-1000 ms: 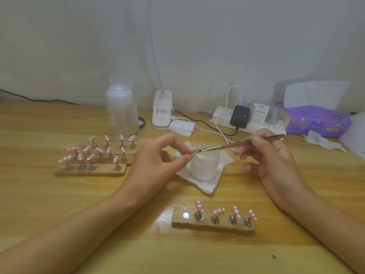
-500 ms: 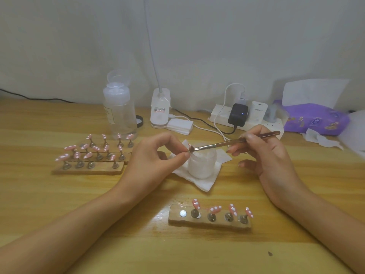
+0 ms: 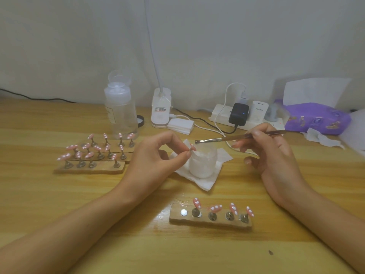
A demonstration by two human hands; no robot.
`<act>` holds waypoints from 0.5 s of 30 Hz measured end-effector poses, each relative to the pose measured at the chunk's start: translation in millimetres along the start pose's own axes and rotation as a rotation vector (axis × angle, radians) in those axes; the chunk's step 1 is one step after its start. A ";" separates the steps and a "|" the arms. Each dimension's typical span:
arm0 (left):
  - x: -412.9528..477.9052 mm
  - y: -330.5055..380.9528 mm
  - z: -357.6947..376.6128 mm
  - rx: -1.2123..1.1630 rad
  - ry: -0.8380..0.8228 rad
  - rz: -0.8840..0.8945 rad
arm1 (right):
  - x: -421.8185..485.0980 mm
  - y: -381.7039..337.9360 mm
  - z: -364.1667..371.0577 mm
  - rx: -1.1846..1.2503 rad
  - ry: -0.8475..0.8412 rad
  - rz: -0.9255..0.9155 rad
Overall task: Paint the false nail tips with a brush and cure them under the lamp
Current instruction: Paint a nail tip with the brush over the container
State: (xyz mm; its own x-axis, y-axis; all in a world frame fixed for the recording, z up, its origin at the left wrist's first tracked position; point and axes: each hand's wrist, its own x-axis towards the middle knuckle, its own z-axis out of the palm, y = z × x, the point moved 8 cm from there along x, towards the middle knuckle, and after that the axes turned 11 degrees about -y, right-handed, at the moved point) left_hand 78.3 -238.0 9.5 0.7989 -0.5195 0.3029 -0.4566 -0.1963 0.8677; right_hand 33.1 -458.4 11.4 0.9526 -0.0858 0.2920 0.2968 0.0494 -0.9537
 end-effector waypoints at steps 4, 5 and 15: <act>0.3 -2.2 -0.9 -0.005 0.000 -0.003 | 0.0 2.5 1.8 -0.049 -0.011 0.020; 0.2 -2.3 -0.7 -0.005 -0.001 -0.001 | -0.2 3.8 -1.3 -0.036 0.014 0.030; 0.4 -0.4 0.6 0.024 -0.010 0.032 | -1.5 3.2 -2.1 0.002 0.024 0.030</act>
State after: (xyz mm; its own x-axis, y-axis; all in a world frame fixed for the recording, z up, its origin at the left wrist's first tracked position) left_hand 78.5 -238.6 9.0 0.7798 -0.5338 0.3270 -0.4917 -0.1991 0.8477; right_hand 32.5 -460.2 7.7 0.9591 -0.1076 0.2619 0.2688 0.0545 -0.9617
